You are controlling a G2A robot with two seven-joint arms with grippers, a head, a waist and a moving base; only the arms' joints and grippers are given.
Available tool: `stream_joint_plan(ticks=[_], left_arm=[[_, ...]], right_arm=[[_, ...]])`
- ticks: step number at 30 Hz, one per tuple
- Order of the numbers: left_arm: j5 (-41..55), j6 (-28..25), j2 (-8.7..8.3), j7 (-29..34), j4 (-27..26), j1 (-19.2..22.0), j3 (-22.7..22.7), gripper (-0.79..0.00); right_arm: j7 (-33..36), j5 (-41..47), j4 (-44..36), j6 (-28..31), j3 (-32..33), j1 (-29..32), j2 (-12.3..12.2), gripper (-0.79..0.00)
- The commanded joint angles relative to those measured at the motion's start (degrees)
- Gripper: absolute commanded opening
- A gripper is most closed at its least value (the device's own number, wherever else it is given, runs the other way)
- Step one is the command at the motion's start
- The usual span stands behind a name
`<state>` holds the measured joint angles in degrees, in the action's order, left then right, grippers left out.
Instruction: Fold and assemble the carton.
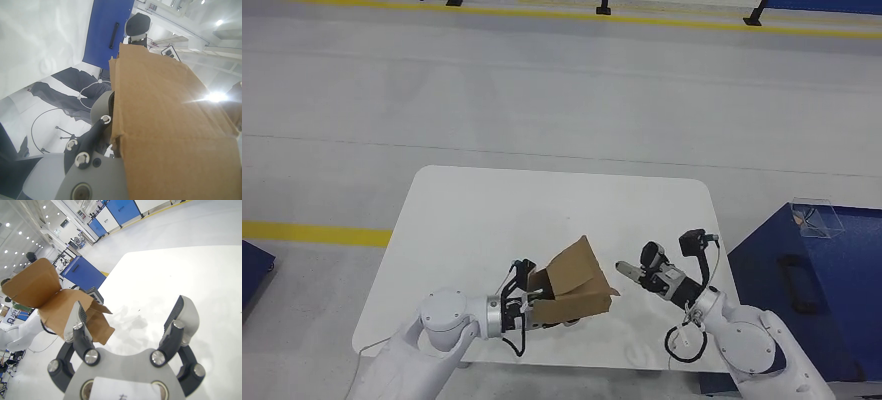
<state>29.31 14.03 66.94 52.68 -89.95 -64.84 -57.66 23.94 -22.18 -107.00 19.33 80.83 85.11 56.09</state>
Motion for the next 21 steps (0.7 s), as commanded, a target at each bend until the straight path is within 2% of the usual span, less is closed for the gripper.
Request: stream_joint_plan(ticks=[1, 10, 21], left_arm=[[-0.54, 0.07, 0.01, -0.18, 0.06, 0.15, 0.28, -0.785], [-0.98, 0.02, 0.05, 0.04, 0.16, 0.42, 0.92, -0.785], [-1.79, -0.25, 0.03, 0.63, -0.04, 0.57, 1.65, -0.785]], right_arm=[[0.63, -0.62, -0.67, -0.08, -0.37, 0.45, 0.02, 0.0], [1.42, -3.96, 0.27, -2.3, -6.58, -1.78, 0.94, 0.0], [1.5, -4.71, 1.82, -2.18, -8.07, -3.15, 1.44, 0.0]])
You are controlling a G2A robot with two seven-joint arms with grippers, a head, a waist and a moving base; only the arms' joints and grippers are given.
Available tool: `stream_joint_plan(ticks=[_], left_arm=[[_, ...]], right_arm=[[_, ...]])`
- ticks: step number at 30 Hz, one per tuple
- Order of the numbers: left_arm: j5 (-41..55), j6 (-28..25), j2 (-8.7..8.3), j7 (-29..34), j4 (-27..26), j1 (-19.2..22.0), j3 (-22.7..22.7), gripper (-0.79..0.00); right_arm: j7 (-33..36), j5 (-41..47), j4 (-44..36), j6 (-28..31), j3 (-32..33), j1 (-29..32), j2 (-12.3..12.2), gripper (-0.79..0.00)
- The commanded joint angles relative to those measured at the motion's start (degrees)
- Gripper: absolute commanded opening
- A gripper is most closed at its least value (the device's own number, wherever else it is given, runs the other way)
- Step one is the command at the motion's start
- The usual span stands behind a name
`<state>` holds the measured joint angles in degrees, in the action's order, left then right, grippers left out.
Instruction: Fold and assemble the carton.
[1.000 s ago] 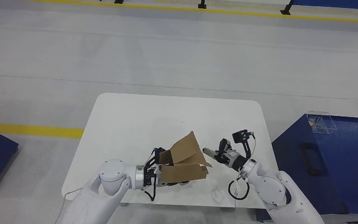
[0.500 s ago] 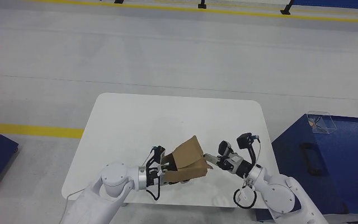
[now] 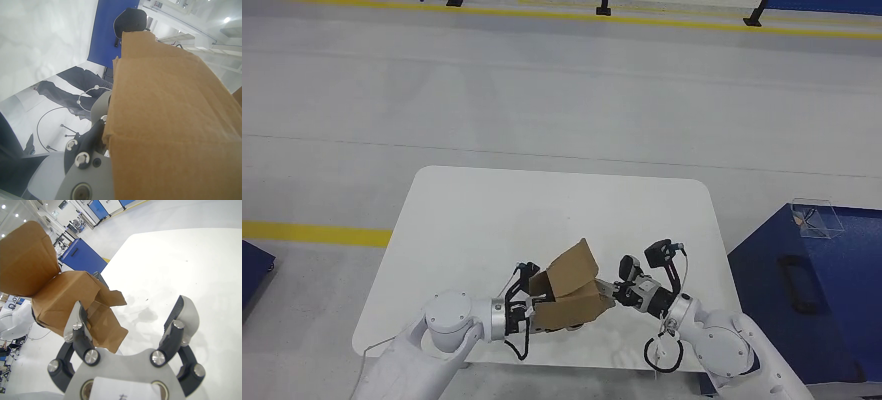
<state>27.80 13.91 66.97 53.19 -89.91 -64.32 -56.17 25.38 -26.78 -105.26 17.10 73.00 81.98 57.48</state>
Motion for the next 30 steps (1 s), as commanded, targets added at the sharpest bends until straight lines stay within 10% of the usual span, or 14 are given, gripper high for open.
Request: stream_joint_plan(ticks=[1, 30], left_arm=[[-0.47, -0.27, 0.0, 0.19, -0.12, 0.04, 0.29, -0.785], [10.98, 5.83, -0.06, 4.05, 1.95, 0.29, -1.9, -0.785]], right_arm=[[0.11, -0.27, 0.25, 0.04, -0.39, -0.15, 0.09, 0.0], [2.43, -2.93, 0.73, 4.26, 2.46, 2.04, -0.16, 0.0]])
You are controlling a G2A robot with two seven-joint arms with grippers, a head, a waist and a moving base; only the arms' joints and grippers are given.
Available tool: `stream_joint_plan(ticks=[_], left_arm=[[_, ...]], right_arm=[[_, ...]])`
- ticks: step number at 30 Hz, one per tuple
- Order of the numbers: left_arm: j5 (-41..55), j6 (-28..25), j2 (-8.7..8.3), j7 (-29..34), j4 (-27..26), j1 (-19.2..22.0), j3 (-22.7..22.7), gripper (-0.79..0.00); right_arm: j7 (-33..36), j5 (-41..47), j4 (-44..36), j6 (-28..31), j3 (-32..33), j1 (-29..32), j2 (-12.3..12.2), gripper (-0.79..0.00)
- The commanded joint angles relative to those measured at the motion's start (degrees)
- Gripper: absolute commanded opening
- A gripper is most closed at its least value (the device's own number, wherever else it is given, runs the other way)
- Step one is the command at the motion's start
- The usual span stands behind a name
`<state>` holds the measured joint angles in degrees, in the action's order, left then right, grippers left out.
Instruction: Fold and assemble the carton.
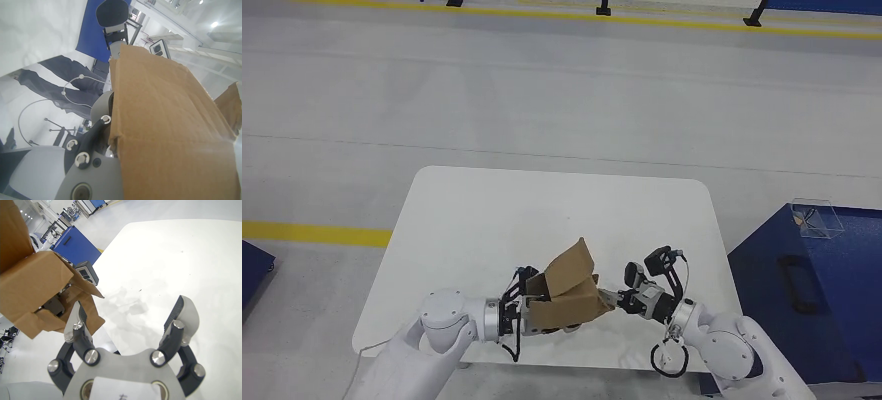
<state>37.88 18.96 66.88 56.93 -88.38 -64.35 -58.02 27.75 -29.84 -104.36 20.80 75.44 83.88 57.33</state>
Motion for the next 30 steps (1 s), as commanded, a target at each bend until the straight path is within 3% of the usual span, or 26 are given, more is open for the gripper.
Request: stream_joint_plan(ticks=[1, 8, 19, 30], left_arm=[[2.01, 1.41, 0.08, 0.51, 0.88, 0.52, -0.16, -0.785], [5.51, 4.31, 0.26, 3.33, 3.14, 2.17, 0.29, -0.785], [2.26, 2.5, 0.1, 6.18, 3.04, 3.02, 2.08, -0.785], [0.81, 1.98, -0.12, 6.95, 3.47, 3.19, 2.82, -0.785]], right_arm=[[0.32, 0.36, -0.23, 1.38, 0.05, 0.29, -0.04, 0.0], [0.33, 0.85, -0.57, 3.37, 0.83, 1.08, -0.16, 0.0], [-2.01, -0.26, -0.14, 0.5, -0.66, -0.4, 0.39, 0.0], [-3.8, 2.49, -1.21, 2.49, -0.63, -0.83, 0.71, 0.0]])
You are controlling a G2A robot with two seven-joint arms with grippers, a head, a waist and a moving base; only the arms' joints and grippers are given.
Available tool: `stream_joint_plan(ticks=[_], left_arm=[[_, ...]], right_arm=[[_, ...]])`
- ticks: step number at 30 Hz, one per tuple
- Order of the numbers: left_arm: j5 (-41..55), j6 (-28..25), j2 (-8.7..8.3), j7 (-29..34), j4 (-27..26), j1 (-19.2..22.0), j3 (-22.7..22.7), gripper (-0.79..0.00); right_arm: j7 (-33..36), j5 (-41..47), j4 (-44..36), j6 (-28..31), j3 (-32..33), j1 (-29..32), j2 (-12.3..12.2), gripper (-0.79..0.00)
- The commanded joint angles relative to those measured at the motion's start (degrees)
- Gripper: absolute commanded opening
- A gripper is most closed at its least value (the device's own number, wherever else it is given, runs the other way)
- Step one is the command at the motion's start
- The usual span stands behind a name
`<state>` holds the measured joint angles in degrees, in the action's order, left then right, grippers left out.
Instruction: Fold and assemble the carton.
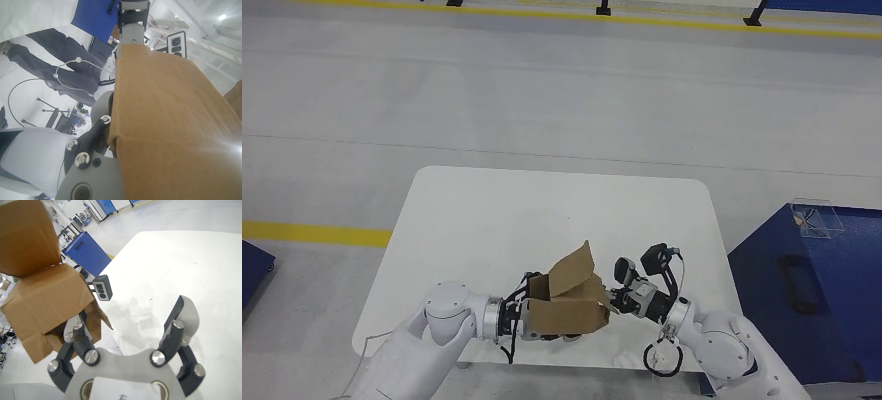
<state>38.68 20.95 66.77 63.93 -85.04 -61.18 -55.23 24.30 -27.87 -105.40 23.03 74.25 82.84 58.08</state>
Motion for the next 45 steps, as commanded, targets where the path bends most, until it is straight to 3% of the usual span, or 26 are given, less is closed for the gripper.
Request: stream_joint_plan(ticks=[1, 9, 24, 45], left_arm=[[-0.05, -0.09, -0.02, -0.12, 0.24, 0.04, 0.05, -0.785], [0.22, -0.5, -0.14, -0.25, 0.82, 0.08, -0.05, -0.785], [1.79, -0.72, -0.69, -0.4, 0.65, -0.52, -1.94, -0.785], [4.1, -0.01, -0.78, -4.52, 1.84, -0.65, -3.05, -0.785]], right_arm=[[-0.67, 0.89, -0.48, 0.54, 1.16, 0.51, -0.09, 0.0], [-1.7, 2.74, -2.78, 1.98, 4.76, 3.08, -0.4, 0.0], [1.3, -2.31, 0.29, -0.04, -0.66, 0.79, 0.29, 0.0], [1.74, -1.1, -4.74, 2.85, 2.08, 4.3, -0.1, 0.0]])
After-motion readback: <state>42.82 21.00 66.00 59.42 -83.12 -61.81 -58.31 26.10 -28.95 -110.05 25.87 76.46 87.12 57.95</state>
